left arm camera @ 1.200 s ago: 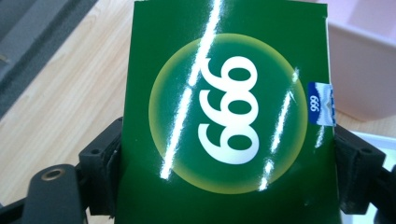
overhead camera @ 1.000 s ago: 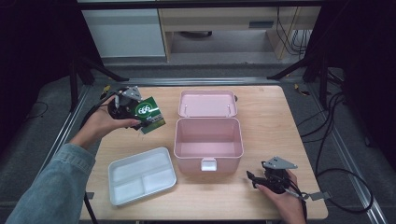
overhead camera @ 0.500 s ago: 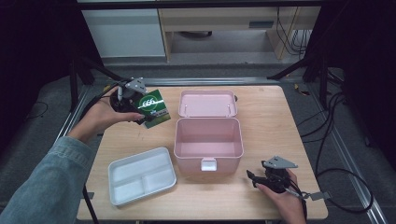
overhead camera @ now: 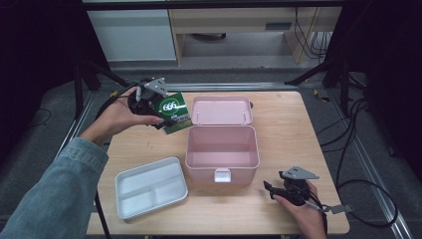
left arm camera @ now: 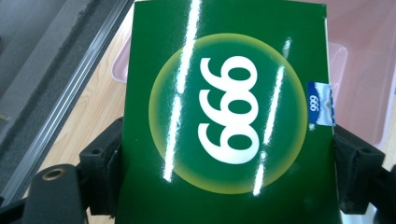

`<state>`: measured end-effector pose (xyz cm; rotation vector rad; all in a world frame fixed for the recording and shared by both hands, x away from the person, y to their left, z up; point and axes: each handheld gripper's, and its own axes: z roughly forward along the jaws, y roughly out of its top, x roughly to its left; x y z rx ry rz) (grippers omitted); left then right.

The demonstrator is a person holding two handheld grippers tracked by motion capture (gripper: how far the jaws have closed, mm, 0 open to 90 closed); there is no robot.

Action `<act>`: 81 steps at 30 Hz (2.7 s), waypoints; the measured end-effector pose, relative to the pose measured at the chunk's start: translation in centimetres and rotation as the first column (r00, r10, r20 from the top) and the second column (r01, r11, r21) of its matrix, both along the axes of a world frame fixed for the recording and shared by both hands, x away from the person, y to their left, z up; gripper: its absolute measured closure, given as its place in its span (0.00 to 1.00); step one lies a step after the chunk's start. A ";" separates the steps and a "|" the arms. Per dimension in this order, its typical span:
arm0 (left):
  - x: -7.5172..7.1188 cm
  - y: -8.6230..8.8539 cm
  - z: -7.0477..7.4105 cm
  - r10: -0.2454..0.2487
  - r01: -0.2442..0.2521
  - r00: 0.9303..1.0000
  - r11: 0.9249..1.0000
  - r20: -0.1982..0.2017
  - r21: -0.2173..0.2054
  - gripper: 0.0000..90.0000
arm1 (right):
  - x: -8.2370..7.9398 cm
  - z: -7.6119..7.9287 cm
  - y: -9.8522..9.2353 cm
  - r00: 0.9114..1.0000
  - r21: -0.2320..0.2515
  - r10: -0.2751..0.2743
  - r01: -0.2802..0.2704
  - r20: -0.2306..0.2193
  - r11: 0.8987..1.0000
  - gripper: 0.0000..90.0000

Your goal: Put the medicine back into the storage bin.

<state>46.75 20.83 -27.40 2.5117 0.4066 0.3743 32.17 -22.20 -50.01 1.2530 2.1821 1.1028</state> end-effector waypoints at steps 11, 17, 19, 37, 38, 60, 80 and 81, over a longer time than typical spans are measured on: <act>0.6 -3.4 0.3 -0.059 0.059 0.998 0.998 -0.006 0.013 0.18 | 0.1 0.0 0.1 1.000 0.013 0.005 -0.005 0.001 1.000 0.32; 0.8 -5.3 -0.1 -0.091 0.092 0.996 0.995 -0.017 0.025 0.18 | 0.0 0.1 0.0 1.000 0.014 0.005 -0.005 0.005 1.000 0.32; 0.9 -6.3 -0.2 -0.111 0.112 0.994 0.993 -0.024 0.031 0.18 | 0.0 0.1 0.0 1.000 0.012 0.004 -0.004 0.006 1.000 0.32; 1.4 -12.3 -1.9 -0.205 0.208 0.977 0.977 -0.059 0.051 0.18 | -0.6 0.1 -0.7 1.000 0.018 -0.018 0.018 0.007 1.000 0.33; 1.5 -12.6 -2.1 -0.210 0.214 0.976 0.976 -0.061 0.051 0.18 | -0.6 0.1 -0.7 1.000 0.014 -0.018 0.018 0.009 1.000 0.33; 1.4 -17.0 -4.2 -0.282 0.288 0.955 0.955 -0.096 0.067 0.18 | -0.6 0.1 -0.6 1.000 0.012 -0.011 0.010 0.014 1.000 0.36; 1.4 -19.2 -6.9 -0.317 0.326 0.939 0.944 -0.135 0.051 0.18 | -0.8 0.0 -1.0 1.000 0.013 -0.019 0.019 0.006 1.000 0.37; 1.4 -19.3 -7.0 -0.315 0.324 0.939 0.945 -0.137 0.045 0.18 | -0.8 0.0 -1.0 1.000 0.013 -0.018 0.018 0.006 1.000 0.37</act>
